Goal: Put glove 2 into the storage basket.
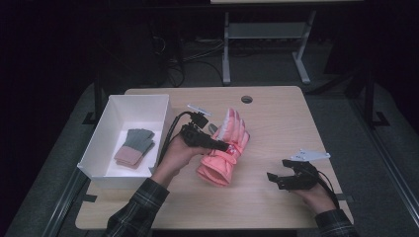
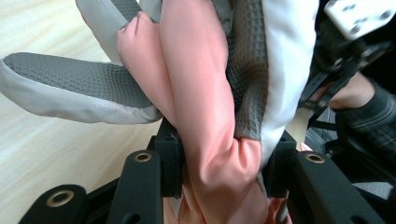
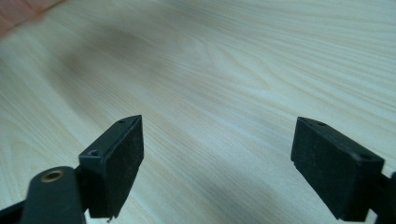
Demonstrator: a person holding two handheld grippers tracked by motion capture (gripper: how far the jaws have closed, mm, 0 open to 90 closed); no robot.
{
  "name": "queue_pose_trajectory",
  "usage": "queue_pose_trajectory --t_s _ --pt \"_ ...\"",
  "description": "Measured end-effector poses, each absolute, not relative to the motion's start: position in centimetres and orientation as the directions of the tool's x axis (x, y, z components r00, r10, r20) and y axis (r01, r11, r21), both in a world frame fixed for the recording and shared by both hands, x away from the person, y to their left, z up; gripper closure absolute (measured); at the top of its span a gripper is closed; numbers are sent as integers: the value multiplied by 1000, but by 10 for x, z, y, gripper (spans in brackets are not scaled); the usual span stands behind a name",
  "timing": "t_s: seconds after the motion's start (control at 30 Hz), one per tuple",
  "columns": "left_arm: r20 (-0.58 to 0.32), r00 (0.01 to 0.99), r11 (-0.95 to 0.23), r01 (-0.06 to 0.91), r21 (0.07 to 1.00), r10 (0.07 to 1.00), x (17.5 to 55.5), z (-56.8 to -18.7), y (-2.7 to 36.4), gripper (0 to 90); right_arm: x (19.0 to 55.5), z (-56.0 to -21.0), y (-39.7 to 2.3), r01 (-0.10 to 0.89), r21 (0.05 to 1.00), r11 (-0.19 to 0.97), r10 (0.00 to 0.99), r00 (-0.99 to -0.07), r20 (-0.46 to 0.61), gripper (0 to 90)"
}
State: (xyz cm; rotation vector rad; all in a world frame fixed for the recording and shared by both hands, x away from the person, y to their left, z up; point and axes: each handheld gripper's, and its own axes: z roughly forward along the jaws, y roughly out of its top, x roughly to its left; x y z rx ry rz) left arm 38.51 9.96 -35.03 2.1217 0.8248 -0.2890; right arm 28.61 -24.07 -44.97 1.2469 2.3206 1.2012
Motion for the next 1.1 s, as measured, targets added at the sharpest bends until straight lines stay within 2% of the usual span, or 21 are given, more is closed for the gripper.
queue_pose_trajectory --t_s 0.2,0.67,1.1 --pt "-416 776 -457 621 636 475 386 -320 113 584 285 -451 -237 574 760 306 791 -597 132 138" --pt "-314 763 -436 599 671 565 391 -254 170 581 285 -456 -233 577 751 321 798 -592 114 137" --pt "-313 687 -341 639 689 656 389 -239 243 576 285 -455 -234 564 762 318 793 -599 113 136"
